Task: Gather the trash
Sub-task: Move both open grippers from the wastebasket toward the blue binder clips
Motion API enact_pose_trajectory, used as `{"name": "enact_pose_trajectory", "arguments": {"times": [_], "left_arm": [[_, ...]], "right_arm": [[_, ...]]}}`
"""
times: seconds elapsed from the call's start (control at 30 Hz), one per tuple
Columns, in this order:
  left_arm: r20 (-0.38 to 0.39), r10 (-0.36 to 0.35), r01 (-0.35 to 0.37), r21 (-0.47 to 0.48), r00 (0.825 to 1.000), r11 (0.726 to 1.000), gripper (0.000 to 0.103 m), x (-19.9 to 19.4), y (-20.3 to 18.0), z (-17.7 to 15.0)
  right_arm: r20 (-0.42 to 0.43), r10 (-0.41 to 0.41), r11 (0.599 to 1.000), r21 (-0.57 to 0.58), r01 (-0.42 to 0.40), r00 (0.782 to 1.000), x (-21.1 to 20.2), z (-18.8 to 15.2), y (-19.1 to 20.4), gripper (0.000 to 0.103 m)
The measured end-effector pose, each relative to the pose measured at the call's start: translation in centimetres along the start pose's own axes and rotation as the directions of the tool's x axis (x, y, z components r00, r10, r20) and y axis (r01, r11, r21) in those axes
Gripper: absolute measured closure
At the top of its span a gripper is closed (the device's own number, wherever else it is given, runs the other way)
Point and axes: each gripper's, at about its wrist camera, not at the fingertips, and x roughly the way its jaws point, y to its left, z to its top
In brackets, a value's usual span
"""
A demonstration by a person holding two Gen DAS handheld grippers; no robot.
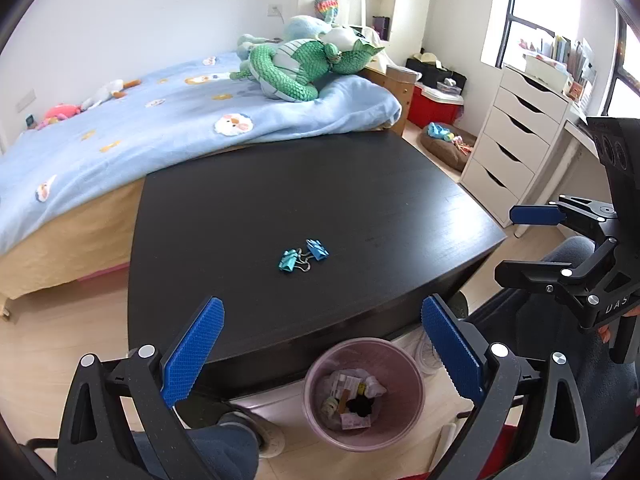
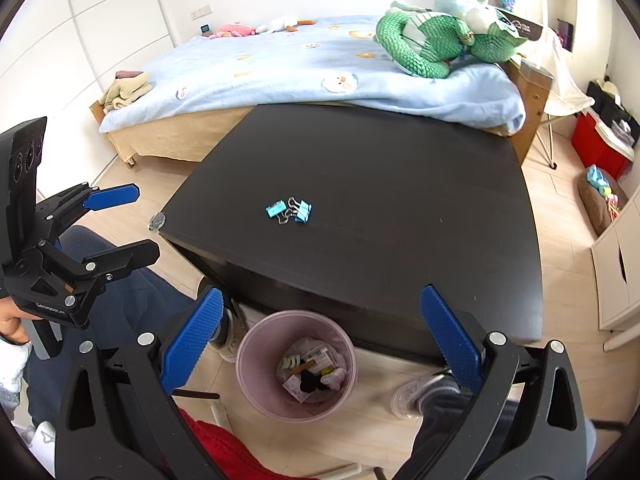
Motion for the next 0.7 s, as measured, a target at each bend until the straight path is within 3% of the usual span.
{"name": "enact_pose_trajectory", "arguments": {"times": [0.3,0.7], "left_arm": [[-0.010,0.029,-0.030,-0.010,1.000,1.000,0.008,1.8,2.1,1.2],[-0.003,0.038,-0.038,-0.036,0.999,0.999,0.008,2.2,3.6,1.9]], "right_arm": [[-0.028,-0.001,0.998,-0.057,-0.001,1.000,3.3,3.7,0.1,0.005],[-0.151,-0.021,0.995,-0.095,0.007,0.988,11.5,7.5,-0.1,0.005]]}}
